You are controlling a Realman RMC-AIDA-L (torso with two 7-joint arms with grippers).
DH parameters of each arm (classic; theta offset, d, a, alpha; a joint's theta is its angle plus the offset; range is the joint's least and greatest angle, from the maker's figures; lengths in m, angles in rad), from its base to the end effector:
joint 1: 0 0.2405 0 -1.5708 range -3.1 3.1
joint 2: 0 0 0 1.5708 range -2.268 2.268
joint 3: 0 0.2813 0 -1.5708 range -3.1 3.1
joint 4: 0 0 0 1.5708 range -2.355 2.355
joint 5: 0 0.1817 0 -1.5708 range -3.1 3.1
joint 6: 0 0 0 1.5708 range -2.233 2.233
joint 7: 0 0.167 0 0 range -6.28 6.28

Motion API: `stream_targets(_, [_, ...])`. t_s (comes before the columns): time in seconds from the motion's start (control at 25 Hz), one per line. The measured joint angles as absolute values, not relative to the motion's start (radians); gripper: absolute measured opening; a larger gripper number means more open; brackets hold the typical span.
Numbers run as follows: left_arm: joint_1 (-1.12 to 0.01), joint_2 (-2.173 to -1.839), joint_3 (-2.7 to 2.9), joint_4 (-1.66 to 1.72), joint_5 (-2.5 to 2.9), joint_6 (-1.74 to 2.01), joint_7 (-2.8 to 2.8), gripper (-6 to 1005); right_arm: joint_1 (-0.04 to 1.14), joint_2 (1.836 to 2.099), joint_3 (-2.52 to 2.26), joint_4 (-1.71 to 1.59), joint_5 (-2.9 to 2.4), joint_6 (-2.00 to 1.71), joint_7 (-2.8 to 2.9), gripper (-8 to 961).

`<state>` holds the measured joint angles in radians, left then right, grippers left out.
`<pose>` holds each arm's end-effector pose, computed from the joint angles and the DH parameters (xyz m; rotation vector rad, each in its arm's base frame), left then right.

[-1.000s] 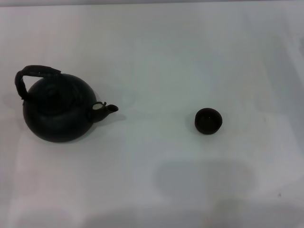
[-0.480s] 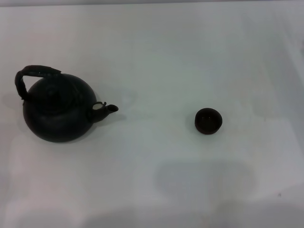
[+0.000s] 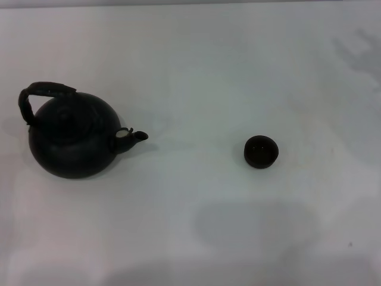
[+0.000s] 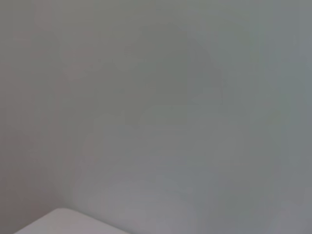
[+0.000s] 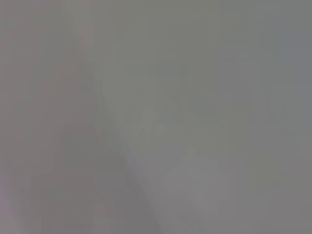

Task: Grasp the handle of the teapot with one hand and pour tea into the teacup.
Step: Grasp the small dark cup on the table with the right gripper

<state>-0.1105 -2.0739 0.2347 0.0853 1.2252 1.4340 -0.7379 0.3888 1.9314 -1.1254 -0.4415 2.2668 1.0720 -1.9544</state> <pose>-0.4164 0.2157 0.0397 -1.3036 -0.9042 -0.8951 0.3224 0.3764 0.0563 -1.8723 0.8499 0.9592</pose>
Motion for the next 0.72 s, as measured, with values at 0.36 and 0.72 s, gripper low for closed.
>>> stream_targets(0.36, [-0.118, -2.074, 0.232, 0.085, 1.223, 1.433, -0.738, 892, 0.456, 1.821, -1.116, -0.761, 1.752, 1.299, -1.495, 827])
stream_targets(0.72, [-0.134, -2.075, 0.233, 0.084, 1.221, 1.386, -0.736, 892, 0.451, 1.884, -1.116, -1.405, 1.092, 1.481, -1.010, 827])
